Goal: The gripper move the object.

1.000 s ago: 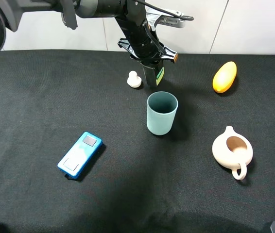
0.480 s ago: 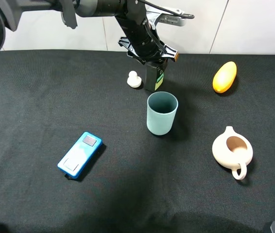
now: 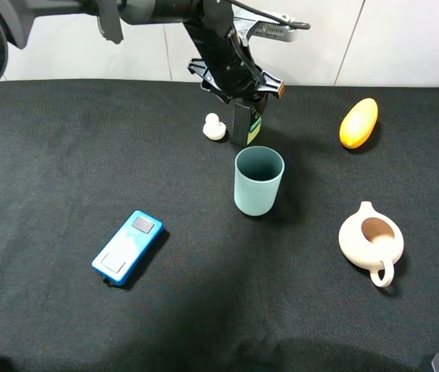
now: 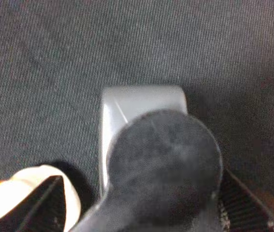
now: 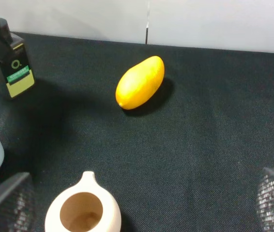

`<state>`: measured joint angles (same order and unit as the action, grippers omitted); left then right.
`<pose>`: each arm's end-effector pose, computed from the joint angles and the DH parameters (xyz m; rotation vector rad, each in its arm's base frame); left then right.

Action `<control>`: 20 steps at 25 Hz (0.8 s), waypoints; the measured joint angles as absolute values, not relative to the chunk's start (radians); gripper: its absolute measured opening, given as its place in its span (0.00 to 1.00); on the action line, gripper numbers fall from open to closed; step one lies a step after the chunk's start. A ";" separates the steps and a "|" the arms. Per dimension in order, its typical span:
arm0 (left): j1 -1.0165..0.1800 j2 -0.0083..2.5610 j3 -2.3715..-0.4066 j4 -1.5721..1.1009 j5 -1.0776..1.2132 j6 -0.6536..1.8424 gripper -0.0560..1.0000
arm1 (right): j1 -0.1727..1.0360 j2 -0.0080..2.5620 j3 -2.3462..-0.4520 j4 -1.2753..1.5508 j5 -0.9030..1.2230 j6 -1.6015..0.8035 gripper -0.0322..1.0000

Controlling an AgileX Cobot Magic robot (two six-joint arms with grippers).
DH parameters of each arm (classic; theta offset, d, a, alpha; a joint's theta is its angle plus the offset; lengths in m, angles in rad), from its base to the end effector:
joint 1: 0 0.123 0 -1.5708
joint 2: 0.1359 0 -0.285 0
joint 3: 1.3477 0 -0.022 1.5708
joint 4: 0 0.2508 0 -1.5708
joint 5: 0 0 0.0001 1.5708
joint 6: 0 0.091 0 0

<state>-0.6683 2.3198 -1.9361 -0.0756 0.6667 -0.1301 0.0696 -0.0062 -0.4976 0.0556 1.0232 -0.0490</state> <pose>0.4045 -0.3248 0.1767 0.6299 2.5010 -0.3919 -0.0044 0.0040 0.2798 -0.1201 1.9991 0.0793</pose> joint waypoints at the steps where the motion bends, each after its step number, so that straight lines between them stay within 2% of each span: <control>1: -0.668 2.320 -1.947 -0.076 0.688 -0.130 0.73 | 0.070 -0.006 -0.498 0.056 1.023 -0.049 0.70; 20: -0.668 2.310 -2.166 -0.076 1.078 -0.087 0.73 | 0.070 -0.006 -0.498 0.056 1.023 -0.049 0.70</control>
<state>-0.6683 2.3096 -2.1656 -0.0756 1.0778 -0.0870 0.0696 -0.0062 -0.4976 0.0556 1.0232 -0.0490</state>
